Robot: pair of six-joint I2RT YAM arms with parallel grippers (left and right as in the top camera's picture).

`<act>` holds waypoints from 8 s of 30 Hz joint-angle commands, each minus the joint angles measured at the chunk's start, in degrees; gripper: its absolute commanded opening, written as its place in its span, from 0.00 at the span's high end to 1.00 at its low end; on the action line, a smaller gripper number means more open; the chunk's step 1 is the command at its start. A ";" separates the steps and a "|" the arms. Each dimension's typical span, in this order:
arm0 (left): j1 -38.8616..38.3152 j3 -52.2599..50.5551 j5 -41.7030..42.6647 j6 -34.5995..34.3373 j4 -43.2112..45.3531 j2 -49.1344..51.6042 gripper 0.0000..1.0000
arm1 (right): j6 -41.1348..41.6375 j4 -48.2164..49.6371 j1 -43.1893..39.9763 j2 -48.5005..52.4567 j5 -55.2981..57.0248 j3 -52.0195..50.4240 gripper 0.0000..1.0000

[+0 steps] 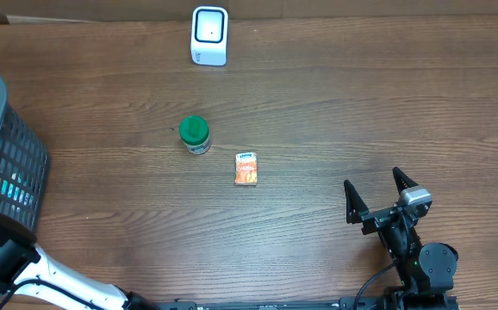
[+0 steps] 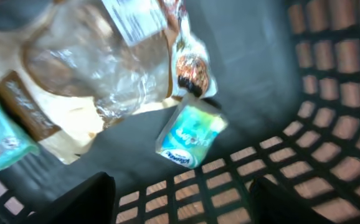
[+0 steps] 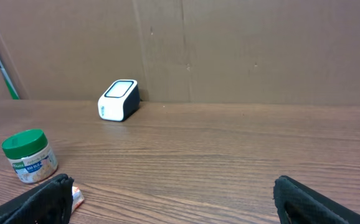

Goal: Scan the item barcode
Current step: 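Reach the left gripper into the basket and grasp the light-blue packet, then place the light-blue packet on the table beside the jar, then reach the left gripper into the basket and grasp the clear bread bag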

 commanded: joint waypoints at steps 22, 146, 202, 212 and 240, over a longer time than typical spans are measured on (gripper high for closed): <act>-0.70 -31.80 1.20 4.50 23.69 0.26 0.83 | 0.02 0.35 0.37 -0.37 0.44 -0.61 0.00; -12.39 -6.19 3.34 -10.43 17.46 -34.32 0.01 | 0.04 0.35 0.37 -0.37 0.42 -0.61 0.00; -0.26 -47.54 -17.00 23.82 46.36 -10.64 0.05 | 0.04 0.35 0.37 -0.37 0.42 -0.61 0.00; -0.26 -47.54 -17.09 28.79 49.22 -9.29 0.05 | 0.02 0.35 0.37 -0.35 0.42 -0.61 0.00; -0.31 -46.80 -18.49 31.32 52.46 -4.61 0.96 | 0.04 0.35 0.37 -0.35 0.42 -0.61 0.00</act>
